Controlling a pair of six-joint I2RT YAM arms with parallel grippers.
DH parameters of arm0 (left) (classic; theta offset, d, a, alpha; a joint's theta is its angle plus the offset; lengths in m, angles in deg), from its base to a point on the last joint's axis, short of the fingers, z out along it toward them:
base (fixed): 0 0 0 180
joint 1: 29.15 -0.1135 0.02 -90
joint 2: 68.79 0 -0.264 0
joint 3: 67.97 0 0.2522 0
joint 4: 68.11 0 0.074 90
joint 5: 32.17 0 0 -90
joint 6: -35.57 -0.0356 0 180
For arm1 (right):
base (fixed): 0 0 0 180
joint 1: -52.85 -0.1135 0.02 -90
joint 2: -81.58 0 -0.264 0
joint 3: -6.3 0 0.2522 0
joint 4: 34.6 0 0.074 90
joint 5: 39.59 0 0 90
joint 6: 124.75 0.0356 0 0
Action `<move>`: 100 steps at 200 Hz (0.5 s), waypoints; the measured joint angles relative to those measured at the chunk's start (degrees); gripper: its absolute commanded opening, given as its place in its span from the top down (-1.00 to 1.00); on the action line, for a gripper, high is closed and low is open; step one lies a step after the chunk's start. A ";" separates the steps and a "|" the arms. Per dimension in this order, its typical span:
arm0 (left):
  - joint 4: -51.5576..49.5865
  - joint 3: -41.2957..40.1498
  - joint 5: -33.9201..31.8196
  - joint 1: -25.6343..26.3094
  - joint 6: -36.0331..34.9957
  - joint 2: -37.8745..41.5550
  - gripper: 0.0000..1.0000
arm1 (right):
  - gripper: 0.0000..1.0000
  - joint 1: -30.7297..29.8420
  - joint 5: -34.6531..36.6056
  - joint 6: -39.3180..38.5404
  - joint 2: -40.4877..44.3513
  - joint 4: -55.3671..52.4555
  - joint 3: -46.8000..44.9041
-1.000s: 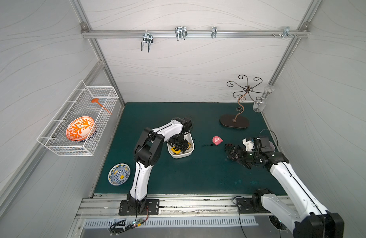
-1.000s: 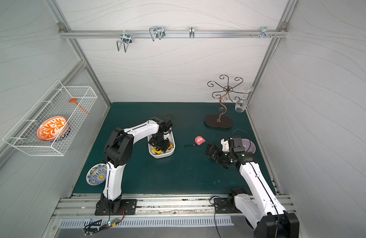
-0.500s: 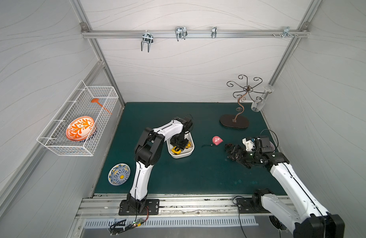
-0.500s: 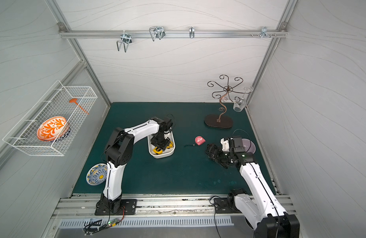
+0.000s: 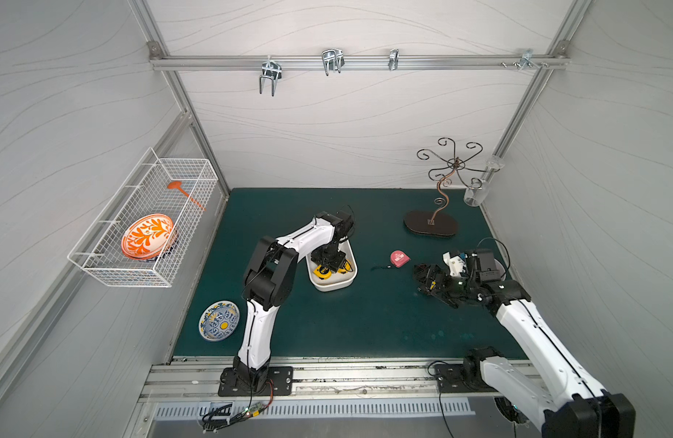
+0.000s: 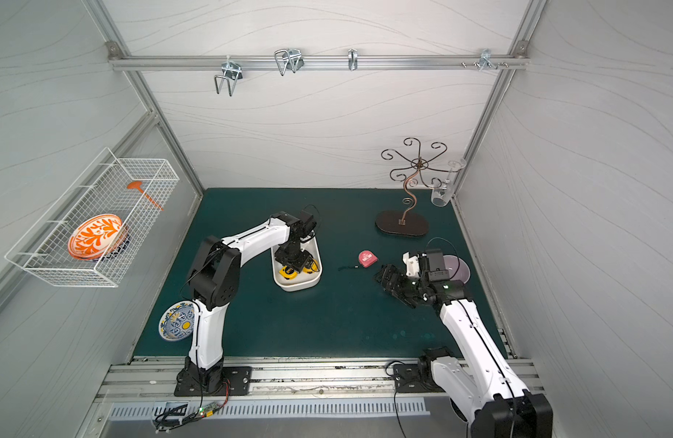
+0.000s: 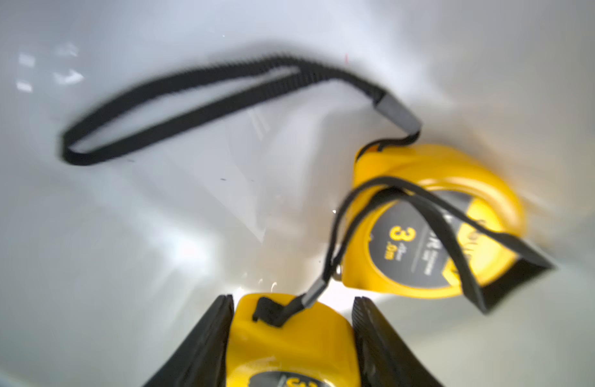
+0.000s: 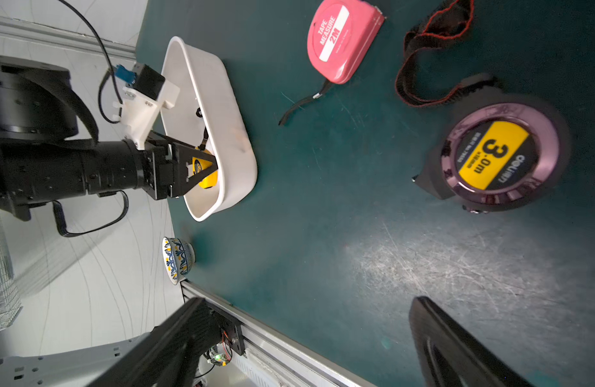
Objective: Take the tape measure out of the storage box
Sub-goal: Pick up the tape measure from the storage box.
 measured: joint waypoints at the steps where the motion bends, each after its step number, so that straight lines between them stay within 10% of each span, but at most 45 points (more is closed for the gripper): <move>1: -0.02 0.07 -0.04 0.00 0.04 0.07 0.97 | -0.98 -0.09 0.00 0.02 0.00 0.07 0.00; 100: 0.15 4.07 2.43 -1.77 11.32 10.60 1.00 | -0.97 -9.27 0.22 2.21 -3.69 14.82 -0.42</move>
